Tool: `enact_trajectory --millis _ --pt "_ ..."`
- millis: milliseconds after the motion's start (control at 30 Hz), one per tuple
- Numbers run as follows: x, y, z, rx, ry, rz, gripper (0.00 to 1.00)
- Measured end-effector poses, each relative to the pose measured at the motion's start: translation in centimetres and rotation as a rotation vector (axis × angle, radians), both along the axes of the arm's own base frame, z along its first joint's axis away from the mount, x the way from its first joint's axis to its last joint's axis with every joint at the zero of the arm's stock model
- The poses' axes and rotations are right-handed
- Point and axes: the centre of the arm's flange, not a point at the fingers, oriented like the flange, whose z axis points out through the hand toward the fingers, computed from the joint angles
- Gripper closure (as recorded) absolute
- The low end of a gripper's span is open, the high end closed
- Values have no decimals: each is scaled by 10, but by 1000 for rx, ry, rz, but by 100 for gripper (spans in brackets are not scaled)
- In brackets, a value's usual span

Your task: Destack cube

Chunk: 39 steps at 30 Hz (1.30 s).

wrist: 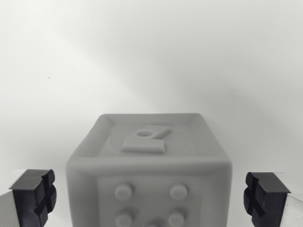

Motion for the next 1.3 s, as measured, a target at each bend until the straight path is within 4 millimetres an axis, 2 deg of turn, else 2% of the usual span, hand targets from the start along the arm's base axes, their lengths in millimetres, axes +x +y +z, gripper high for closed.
enact_trajectory --millis 433,1300 --pt "0 0 37 -1 0 -1 0" --pt "-1 0 145 -1 -3 -2 0"
